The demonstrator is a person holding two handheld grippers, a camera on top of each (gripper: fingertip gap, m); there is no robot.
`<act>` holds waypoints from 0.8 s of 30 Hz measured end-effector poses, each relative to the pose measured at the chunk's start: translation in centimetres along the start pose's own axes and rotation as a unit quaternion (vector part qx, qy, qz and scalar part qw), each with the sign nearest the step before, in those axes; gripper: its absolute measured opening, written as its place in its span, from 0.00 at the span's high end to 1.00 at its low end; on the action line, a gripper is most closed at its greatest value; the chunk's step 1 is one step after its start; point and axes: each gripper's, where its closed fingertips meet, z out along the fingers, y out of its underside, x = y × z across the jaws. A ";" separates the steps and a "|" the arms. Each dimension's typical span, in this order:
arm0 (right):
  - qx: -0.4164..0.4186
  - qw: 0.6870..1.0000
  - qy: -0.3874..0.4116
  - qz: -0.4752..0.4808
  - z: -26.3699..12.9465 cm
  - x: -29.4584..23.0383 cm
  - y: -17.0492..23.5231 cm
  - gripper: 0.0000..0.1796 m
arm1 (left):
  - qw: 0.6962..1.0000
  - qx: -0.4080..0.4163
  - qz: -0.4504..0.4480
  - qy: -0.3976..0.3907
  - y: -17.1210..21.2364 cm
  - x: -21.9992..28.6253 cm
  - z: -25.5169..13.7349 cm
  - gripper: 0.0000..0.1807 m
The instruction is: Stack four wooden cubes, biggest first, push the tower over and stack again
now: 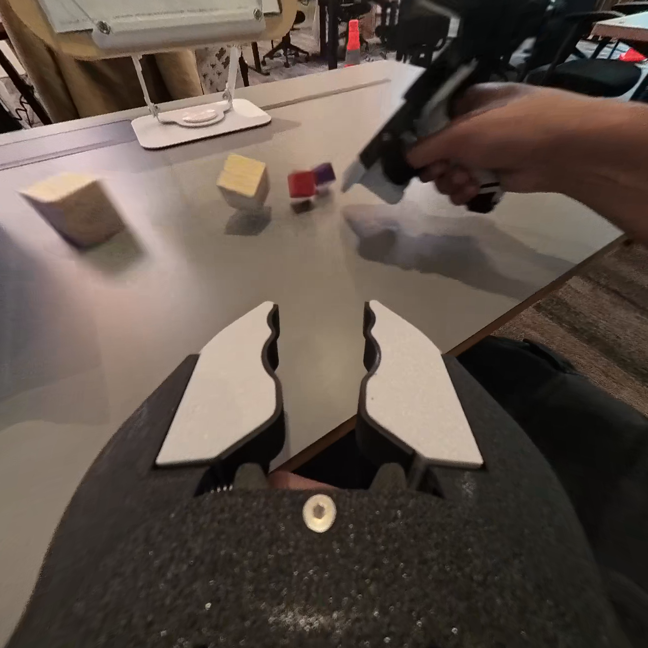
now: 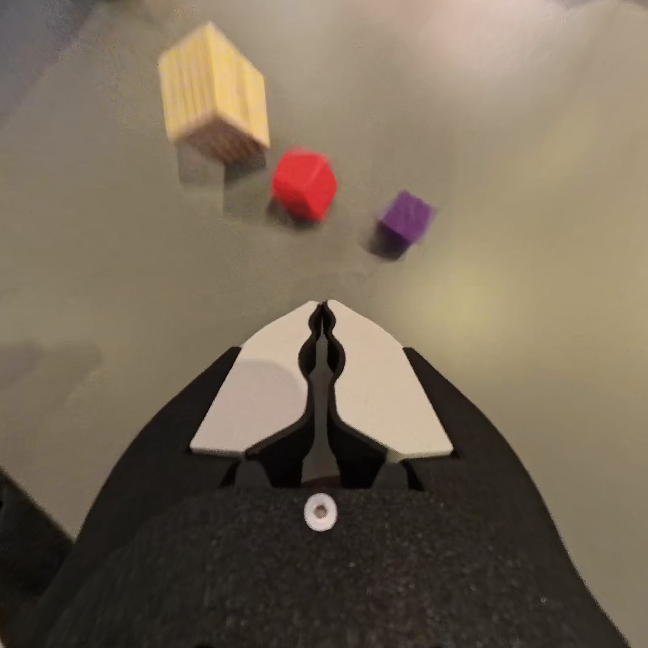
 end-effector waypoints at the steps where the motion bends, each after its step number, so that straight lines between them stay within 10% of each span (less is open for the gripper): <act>1: 0.009 1.000 -0.005 -0.014 -1.1 -0.6 1.1 1.00 | 1.000 -0.001 -0.002 -0.001 0.2 -0.1 0.1 0.75; 6: 0.103 0.989 -0.094 -0.041 -5.7 -6.3 5.9 0.97 | 1.000 -0.011 -0.018 0.008 0.9 0.1 0.6 0.75; 14: 0.215 0.974 0.052 -0.046 -11.2 -3.2 8.4 0.78 | 0.998 0.028 0.051 0.001 -0.8 1.9 0.8 0.75; 24: 0.234 0.971 0.047 -0.005 -12.8 -2.1 8.2 0.74 | 0.998 0.024 0.049 -0.020 -1.2 2.3 0.7 0.75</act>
